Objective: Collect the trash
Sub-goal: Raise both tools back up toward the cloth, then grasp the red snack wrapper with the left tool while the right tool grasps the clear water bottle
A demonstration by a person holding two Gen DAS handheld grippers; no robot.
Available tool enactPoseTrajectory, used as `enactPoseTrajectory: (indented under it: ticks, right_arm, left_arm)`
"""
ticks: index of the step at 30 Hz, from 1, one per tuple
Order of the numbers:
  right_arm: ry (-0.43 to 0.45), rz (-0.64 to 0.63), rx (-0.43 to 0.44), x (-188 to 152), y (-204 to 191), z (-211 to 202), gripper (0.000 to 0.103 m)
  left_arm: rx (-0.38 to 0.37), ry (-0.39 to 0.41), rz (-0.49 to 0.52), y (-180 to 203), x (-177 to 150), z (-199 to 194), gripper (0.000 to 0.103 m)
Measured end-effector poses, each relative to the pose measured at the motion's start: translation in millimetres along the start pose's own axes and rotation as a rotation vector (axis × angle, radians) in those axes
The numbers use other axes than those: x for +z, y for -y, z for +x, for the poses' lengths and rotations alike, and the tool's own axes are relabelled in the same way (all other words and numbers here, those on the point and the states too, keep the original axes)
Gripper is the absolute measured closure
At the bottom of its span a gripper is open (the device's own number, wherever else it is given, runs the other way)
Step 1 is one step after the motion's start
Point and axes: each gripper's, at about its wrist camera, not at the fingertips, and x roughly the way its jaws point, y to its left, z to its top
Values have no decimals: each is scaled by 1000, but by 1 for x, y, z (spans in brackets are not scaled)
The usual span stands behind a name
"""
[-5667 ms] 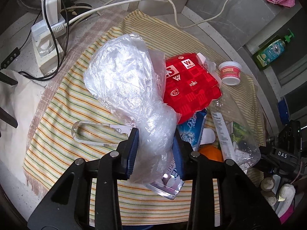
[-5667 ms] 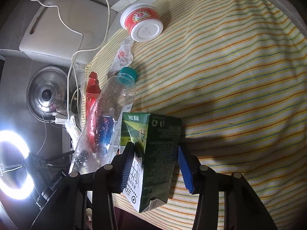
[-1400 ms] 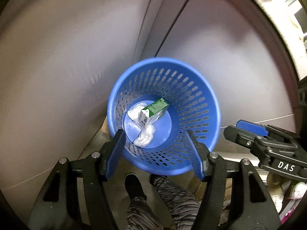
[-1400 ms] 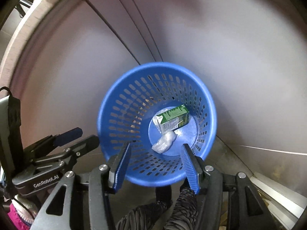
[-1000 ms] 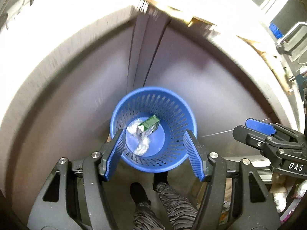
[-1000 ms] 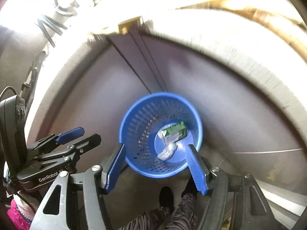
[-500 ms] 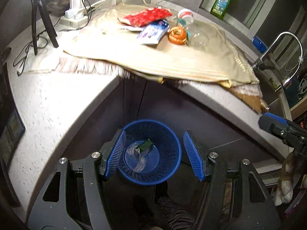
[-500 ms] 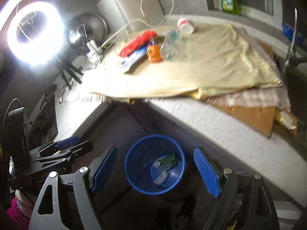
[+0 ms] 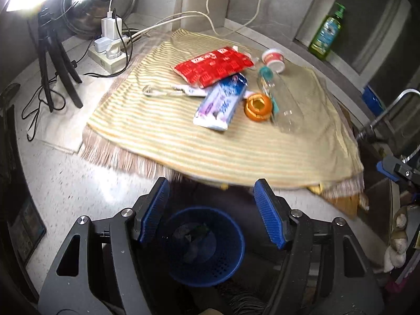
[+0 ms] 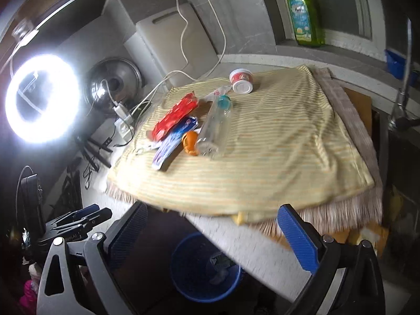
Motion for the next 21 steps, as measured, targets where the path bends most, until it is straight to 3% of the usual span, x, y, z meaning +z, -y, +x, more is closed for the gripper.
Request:
enactPoseTrajectory:
  ticks: [11,21]
  right_arm:
    - [-95,72,88,92,52,67,2]
    - [-196,84,146,131,59,130,2]
  left_arm:
    - [45,1,-100,4,72,45,34]
    - [139,-33,-1,19,122,87,34]
